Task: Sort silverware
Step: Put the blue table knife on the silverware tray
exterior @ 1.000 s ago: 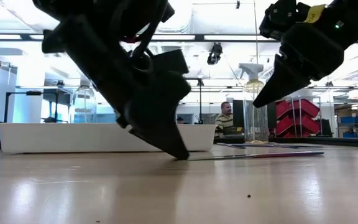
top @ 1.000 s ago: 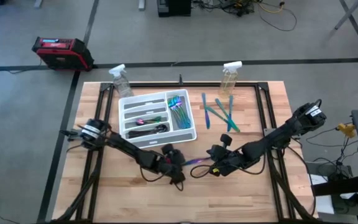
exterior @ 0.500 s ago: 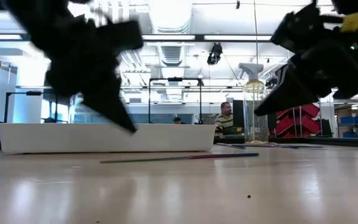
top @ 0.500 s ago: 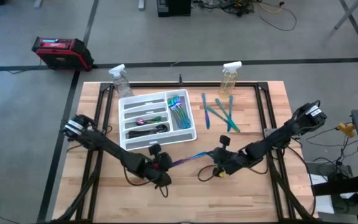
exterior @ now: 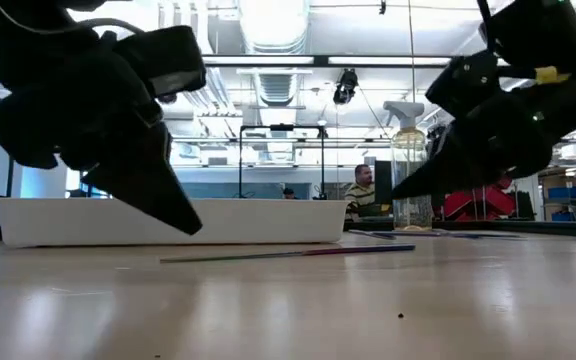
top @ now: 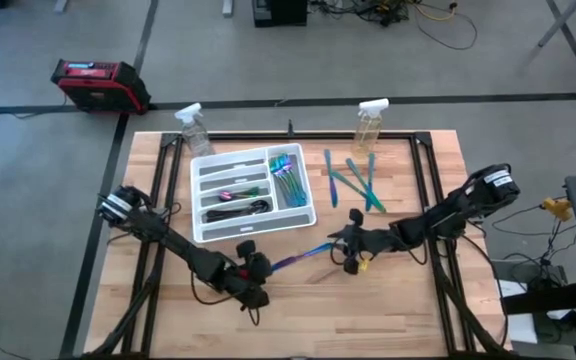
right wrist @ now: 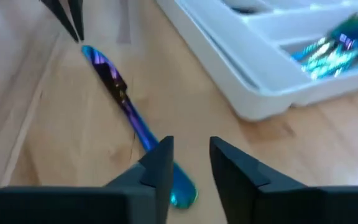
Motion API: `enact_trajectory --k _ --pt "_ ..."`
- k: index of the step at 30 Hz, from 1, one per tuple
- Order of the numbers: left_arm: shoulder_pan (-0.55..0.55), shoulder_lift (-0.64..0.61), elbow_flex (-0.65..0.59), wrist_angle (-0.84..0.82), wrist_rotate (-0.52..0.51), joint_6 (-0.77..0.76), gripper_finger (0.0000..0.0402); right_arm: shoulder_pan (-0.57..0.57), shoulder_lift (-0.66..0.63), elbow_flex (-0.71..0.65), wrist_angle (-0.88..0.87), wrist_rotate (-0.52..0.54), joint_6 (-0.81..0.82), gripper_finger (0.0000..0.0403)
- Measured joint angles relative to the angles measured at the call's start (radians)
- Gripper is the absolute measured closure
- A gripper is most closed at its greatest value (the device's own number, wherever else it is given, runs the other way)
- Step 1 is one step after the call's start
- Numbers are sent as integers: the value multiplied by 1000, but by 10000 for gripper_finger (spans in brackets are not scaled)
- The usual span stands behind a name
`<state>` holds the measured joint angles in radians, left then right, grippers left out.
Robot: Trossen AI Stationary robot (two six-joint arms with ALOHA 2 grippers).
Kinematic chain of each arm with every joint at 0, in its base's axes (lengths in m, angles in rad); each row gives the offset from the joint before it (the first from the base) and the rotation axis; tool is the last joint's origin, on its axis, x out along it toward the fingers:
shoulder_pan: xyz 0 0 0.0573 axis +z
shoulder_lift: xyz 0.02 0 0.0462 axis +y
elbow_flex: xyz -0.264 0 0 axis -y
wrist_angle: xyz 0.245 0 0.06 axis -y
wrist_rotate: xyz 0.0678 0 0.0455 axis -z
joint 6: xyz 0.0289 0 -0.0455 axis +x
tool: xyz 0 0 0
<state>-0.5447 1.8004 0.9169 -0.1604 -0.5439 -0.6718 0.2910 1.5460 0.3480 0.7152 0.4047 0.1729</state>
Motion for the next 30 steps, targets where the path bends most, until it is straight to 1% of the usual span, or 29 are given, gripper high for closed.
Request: enact_trajectory --k 2,4,6,10,13,17,21,24,30 --pt "0 9 -16 37 2 -21 401 -12 7 -5 23 -33 -62 286" --pt "-2 19 -34 58 12 -50 401 -23 9 -13 36 -75 -88 281" --pt "-2 32 -56 71 1 -80 401 -38 9 -15 60 -130 -93 281" --pt "-2 46 -98 104 15 -139 402 -63 32 -18 120 -213 -105 288" --pt "-5 44 -126 110 14 -148 401 -71 81 -15 182 -257 -136 293" --pt "-5 43 -139 110 14 -128 402 -75 201 -16 275 -259 -164 289" --pt "-4 43 -139 110 20 -87 402 -96 333 -16 418 -291 -164 274" --pt "-4 43 -139 110 22 -80 402 -121 367 -16 509 -361 -145 256" --pt "-4 43 -139 110 22 -80 402 -184 411 -16 497 -418 -198 216"
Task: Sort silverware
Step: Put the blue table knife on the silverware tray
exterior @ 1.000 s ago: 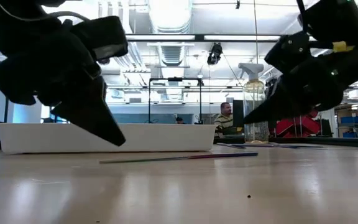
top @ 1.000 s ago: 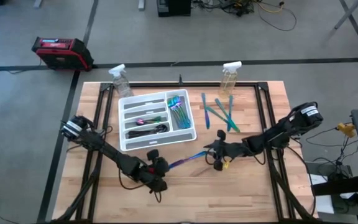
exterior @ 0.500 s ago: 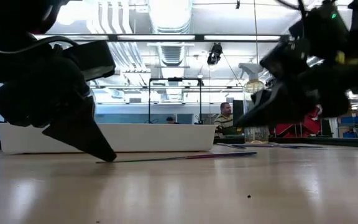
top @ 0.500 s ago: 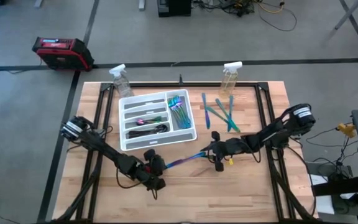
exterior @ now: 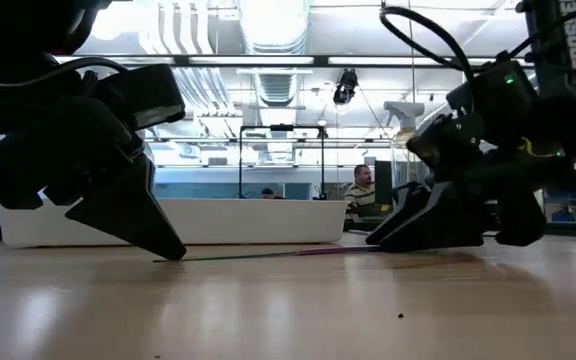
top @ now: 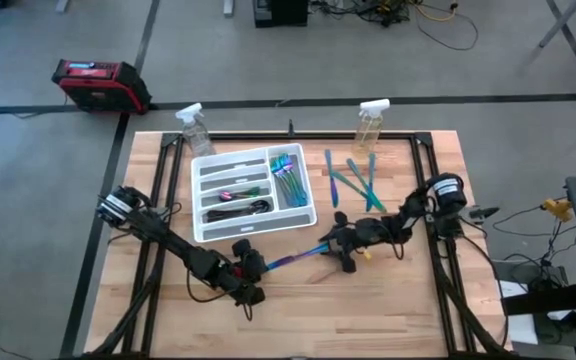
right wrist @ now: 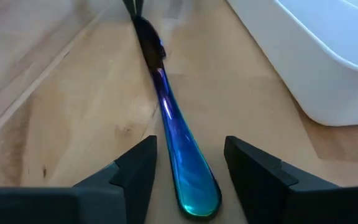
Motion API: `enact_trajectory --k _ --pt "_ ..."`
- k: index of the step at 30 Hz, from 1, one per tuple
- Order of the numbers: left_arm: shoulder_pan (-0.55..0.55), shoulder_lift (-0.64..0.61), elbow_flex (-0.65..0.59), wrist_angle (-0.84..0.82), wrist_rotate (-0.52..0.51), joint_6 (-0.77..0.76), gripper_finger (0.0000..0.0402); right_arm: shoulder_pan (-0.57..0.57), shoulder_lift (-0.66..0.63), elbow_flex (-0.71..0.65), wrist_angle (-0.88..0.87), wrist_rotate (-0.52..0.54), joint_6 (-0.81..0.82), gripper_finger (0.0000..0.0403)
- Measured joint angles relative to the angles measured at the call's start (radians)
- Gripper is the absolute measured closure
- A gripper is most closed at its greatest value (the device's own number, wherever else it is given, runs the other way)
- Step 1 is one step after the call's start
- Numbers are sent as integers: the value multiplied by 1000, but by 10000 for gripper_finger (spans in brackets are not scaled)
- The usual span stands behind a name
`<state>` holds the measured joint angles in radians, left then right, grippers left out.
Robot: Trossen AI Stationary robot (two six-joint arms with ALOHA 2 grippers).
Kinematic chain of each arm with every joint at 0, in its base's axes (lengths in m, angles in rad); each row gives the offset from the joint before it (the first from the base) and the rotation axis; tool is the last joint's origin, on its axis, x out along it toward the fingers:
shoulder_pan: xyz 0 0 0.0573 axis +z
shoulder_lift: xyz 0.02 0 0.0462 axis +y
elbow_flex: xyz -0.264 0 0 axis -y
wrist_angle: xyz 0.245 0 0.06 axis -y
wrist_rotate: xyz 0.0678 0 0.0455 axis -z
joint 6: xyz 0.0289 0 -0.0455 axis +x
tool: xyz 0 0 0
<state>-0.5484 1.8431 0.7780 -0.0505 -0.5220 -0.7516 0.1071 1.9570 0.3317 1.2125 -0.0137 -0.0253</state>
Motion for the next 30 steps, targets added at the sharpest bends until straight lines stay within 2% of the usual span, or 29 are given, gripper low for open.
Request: enact_trajectory --k 4,7,16,20,25,30 --pt "0 0 0 1 -3 -16 402 -45 43 2 17 -96 -20 208" --pt "0 -2 -1 2 -6 -24 402 -62 69 2 22 -154 -21 217" --pt "1 -22 -7 -11 -9 -35 402 -63 121 3 68 -160 -44 305" --pt "1 -27 -10 -29 -34 -46 401 -63 130 3 77 -176 -69 332" --pt "2 -31 -12 -26 -63 -53 401 -62 135 3 81 -178 -80 327" --pt "2 -56 -18 35 -143 -22 401 -61 141 2 90 -176 -78 324"
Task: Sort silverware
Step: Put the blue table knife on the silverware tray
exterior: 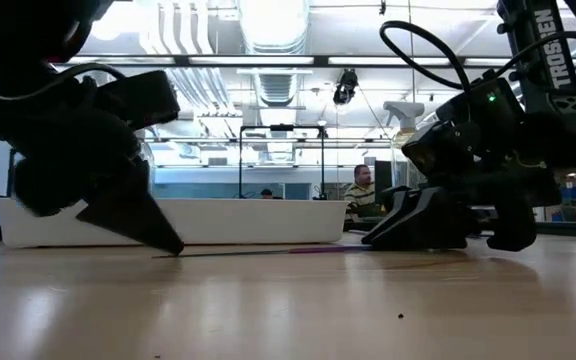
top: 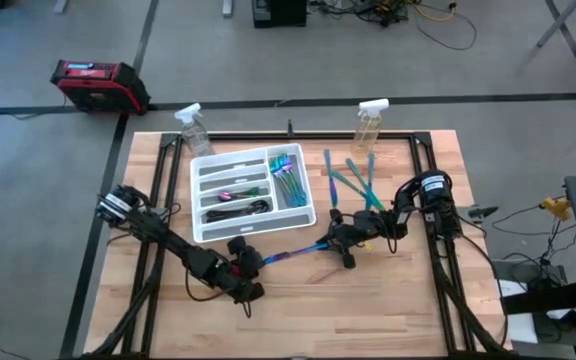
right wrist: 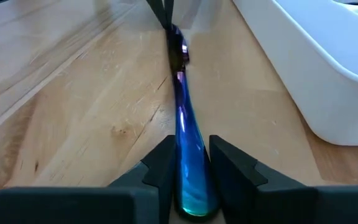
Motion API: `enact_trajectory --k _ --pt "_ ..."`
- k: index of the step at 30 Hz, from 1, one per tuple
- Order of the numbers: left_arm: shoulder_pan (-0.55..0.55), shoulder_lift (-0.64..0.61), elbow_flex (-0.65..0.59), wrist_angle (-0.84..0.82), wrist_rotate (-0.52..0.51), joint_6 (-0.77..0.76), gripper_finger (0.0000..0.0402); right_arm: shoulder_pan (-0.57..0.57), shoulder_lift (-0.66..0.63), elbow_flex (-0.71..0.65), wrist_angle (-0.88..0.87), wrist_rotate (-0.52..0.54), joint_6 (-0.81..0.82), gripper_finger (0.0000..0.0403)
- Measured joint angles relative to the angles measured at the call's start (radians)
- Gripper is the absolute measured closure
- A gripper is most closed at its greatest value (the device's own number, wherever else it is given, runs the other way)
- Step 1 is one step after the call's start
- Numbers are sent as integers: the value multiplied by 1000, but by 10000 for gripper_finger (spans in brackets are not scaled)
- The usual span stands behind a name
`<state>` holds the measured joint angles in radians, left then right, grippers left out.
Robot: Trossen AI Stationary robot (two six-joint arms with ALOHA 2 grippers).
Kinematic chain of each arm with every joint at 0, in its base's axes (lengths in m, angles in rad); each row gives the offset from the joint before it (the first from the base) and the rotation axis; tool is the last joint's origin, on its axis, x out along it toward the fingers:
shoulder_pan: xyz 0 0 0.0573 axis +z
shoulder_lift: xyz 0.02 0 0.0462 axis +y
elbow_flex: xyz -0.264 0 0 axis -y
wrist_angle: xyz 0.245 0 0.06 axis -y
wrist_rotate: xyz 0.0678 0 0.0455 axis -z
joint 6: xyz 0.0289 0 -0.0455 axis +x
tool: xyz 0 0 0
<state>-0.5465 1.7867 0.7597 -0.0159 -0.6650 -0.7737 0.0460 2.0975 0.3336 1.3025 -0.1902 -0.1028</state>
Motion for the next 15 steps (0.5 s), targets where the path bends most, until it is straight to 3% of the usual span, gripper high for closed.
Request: enact_trajectory --k 5,10,15 --pt "22 -29 5 182 -108 111 401 0 0 -1 2 0 2 341" --pt "75 -1 14 370 -72 337 383 0 0 -2 2 0 9 338" --pt "154 52 48 381 29 431 347 2 0 -2 2 0 10 339"
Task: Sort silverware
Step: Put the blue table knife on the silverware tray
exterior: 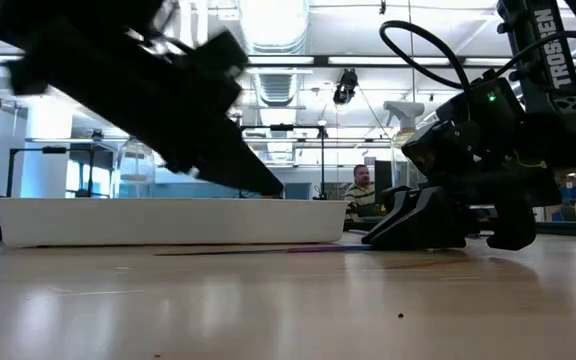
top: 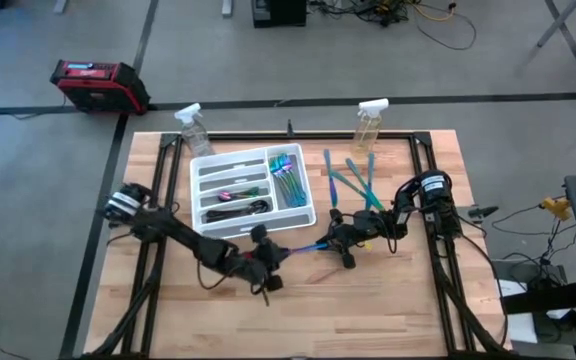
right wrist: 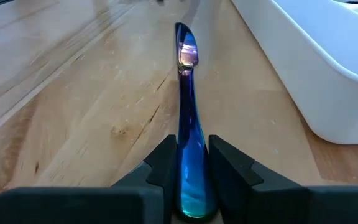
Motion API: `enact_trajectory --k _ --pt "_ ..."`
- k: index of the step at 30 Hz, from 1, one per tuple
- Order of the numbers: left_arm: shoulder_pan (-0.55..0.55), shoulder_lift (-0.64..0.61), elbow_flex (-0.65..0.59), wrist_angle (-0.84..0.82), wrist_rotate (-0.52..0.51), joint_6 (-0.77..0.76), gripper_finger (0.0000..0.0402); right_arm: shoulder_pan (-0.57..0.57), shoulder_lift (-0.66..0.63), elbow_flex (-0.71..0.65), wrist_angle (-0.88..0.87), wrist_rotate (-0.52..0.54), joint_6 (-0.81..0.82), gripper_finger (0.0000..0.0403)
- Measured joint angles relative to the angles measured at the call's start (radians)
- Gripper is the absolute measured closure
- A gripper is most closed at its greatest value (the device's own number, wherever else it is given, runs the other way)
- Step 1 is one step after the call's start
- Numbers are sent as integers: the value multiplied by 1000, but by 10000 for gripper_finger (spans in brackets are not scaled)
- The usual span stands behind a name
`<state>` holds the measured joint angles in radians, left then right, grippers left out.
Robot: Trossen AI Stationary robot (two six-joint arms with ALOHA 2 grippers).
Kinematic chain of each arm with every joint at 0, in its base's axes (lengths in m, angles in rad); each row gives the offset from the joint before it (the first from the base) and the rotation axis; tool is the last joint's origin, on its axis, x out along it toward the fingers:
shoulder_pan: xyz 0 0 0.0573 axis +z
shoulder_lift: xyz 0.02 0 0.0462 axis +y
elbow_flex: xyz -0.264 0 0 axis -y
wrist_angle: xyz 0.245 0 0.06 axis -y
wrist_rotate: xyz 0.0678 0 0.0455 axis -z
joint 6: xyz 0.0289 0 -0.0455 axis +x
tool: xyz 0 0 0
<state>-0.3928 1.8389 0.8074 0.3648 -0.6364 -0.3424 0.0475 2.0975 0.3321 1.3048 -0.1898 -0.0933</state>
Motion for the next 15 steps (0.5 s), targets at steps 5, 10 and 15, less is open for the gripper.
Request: enact_trajectory --k 5,10,15 --pt "77 63 66 1 229 19 309 5 0 0 0 5 -33 341" --pt "107 106 133 -74 280 45 283 10 0 0 2 8 -67 341" --pt "113 123 170 -162 237 46 265 18 0 0 2 14 -82 341"
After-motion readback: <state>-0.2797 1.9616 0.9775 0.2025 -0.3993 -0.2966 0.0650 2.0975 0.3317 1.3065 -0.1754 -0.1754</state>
